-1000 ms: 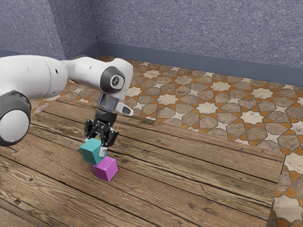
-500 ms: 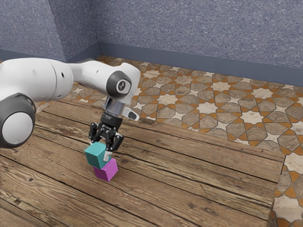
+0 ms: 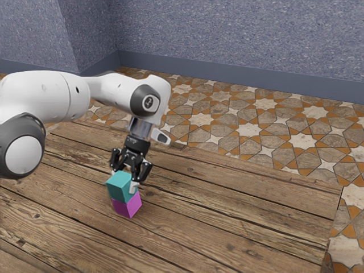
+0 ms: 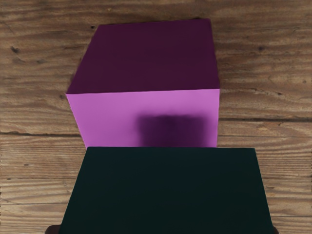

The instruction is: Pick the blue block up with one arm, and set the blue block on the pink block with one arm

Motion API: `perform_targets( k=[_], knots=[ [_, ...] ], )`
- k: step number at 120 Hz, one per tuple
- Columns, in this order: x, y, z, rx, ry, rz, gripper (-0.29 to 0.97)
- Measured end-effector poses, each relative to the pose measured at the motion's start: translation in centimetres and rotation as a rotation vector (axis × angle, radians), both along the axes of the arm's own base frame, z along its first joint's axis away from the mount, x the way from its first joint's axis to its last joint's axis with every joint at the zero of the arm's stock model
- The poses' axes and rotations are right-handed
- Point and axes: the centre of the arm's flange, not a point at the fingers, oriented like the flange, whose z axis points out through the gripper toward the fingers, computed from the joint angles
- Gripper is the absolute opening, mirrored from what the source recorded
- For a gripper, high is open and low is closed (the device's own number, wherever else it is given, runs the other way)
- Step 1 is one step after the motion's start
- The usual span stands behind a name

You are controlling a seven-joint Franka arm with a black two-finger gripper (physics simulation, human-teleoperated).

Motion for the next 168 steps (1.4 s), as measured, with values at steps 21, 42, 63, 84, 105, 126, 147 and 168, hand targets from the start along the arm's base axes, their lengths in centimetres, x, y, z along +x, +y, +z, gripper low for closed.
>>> perform_targets(
  k=[21, 42, 63, 84, 105, 126, 147, 168],
  knots=[
    [0.2, 0.3, -0.3, 0.007, 0.003, 0.010, 0.36],
    [0.2, 0.4, -0.5, 0.019, 0.007, 0.006, 0.36],
    [0.4, 0.3, -0.7, 0.022, 0.004, -0.004, 0.36],
    [0.7, 0.5, -0.7, 0.021, -0.003, -0.009, 0.36],
    [0.8, 0.2, -1.3, 0.017, 0.003, -0.017, 0.36],
    [0.8, 0.2, -1.5, 0.014, 0.004, -0.018, 0.45],
    [0.8, 0.5, -1.4, 0.011, 0.005, -0.012, 0.56],
    [0.2, -0.1, 7.8, -0.005, -0.106, -0.020, 0.63]
  ],
)
